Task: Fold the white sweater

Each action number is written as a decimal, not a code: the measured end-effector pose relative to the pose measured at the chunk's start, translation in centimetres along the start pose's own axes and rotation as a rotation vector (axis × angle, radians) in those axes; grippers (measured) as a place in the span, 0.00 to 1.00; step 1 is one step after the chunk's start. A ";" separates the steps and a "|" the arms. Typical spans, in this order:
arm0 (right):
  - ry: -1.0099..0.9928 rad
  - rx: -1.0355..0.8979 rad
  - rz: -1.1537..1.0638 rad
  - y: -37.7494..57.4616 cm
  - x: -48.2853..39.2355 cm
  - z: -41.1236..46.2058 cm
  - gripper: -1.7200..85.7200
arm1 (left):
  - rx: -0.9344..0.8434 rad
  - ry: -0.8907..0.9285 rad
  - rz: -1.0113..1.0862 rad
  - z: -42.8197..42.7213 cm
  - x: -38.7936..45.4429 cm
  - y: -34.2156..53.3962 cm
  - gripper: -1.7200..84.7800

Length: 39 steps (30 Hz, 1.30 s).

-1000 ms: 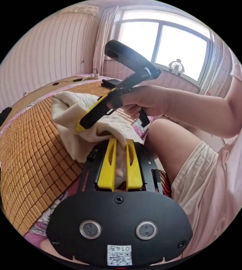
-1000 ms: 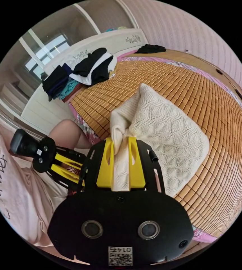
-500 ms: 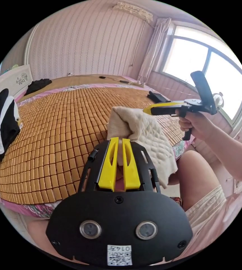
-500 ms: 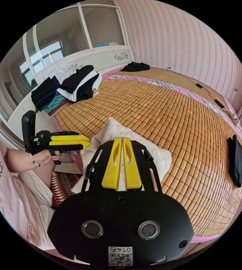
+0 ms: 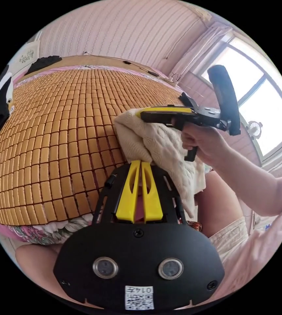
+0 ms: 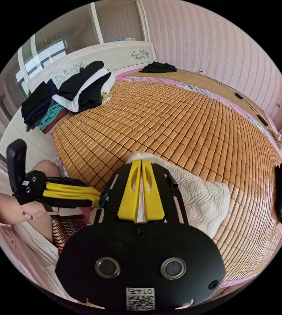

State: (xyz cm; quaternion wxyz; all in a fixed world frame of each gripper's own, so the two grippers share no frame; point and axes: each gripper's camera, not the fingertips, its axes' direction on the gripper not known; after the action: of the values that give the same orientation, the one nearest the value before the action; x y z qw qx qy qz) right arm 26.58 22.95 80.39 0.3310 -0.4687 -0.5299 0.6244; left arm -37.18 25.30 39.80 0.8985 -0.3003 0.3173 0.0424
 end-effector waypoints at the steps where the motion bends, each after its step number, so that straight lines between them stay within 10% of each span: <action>1: -0.051 0.086 0.017 0.7 0.8 -2.5 0.03 | 0.028 0.021 -0.018 -1.6 -0.4 -0.2 0.03; 4: -0.087 0.285 0.136 3.7 3.8 -7.7 0.10 | 0.068 0.078 -0.098 -4.4 -1.5 -1.1 0.13; 11: -0.197 0.072 0.481 8.9 10.5 -3.5 0.24 | 0.036 0.129 -0.085 -3.5 -0.8 -4.4 0.21; 18: -0.358 0.009 0.502 8.0 10.6 -0.3 0.12 | -0.037 0.214 -0.082 -3.0 -1.2 -5.6 0.14; 30: -0.528 0.031 -0.459 -12.4 -8.8 -2.8 0.09 | 0.509 0.159 -0.288 -18.9 -7.3 -1.6 0.10; 39: -0.675 0.027 -0.894 -36.7 -23.0 0.6 0.10 | 1.092 -0.327 -0.397 -36.1 -13.8 -2.7 0.11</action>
State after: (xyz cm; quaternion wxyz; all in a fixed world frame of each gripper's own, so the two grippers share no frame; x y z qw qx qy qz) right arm 30.84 9.84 121.42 0.3817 0.0317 -0.7457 0.5452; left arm -67.10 4.24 27.09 0.9507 0.1612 0.0889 -0.2495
